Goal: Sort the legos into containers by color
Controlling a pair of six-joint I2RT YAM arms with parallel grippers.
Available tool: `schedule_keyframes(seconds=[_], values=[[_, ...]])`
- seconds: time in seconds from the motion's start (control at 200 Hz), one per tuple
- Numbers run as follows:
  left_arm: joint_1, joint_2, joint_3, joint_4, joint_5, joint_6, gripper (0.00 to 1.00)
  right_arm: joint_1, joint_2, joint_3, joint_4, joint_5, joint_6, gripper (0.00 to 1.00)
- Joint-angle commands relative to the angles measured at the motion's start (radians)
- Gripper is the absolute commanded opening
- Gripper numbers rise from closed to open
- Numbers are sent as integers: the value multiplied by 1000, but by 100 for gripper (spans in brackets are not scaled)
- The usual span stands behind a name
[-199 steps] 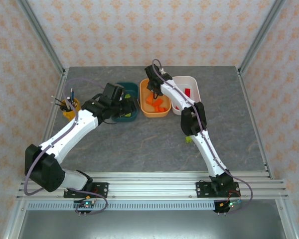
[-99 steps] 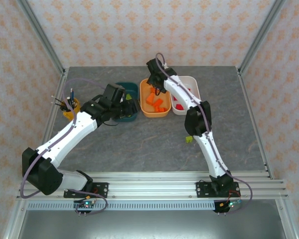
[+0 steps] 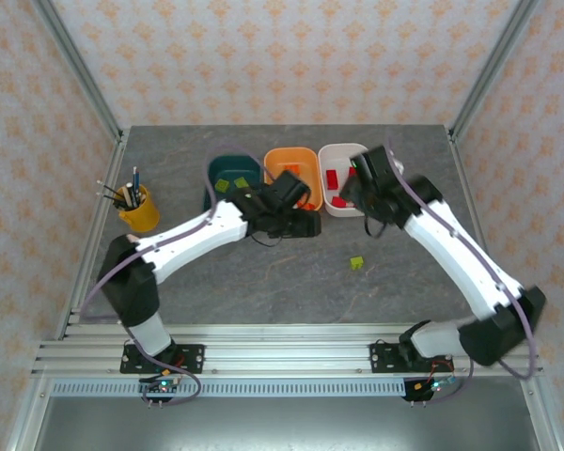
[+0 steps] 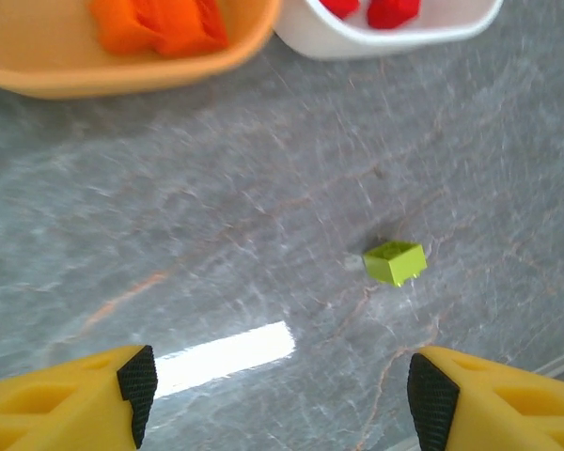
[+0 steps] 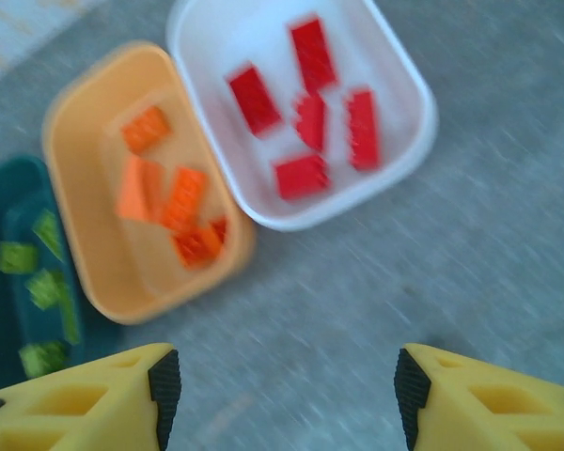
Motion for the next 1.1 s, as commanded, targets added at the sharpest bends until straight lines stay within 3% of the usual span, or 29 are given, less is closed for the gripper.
schedule_keyframes(seconds=[0.0, 0.175, 0.32, 0.711, 1.096], values=[[-63, 92, 98, -65, -26, -79, 74, 1, -155, -129, -151, -17, 66, 63], [-149, 302, 300, -207, -88, -212, 76, 1, -403, -261, -330, -59, 138, 65], [-206, 437, 459, -288, -110, -291, 78, 1, -515, -286, -445, -71, 167, 68], [-216, 685, 722, -363, -94, -362, 77, 1, -619, -300, -519, -96, 229, 68], [-215, 797, 817, -313, -94, -363, 61, 1, -620, -309, -498, -111, 206, 67]])
